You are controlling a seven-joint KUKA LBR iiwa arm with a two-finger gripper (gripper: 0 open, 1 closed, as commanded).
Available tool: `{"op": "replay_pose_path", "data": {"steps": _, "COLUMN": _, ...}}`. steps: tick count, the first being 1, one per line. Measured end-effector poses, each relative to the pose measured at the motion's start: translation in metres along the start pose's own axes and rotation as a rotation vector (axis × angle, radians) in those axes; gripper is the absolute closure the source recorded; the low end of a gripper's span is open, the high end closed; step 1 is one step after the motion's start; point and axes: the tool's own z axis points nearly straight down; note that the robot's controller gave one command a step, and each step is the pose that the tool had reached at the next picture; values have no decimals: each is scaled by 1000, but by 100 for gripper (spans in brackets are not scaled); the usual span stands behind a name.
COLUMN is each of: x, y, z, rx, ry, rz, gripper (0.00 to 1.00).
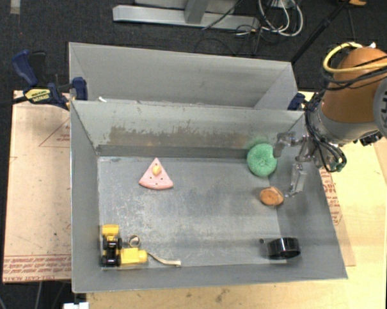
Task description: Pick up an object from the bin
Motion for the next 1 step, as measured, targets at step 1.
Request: {"op": "replay_pose_path", "data": {"steps": 1, "x": -2, "y": 0, "z": -5, "rx": 1, "ry": -8, "rz": -2, "gripper": 0}}
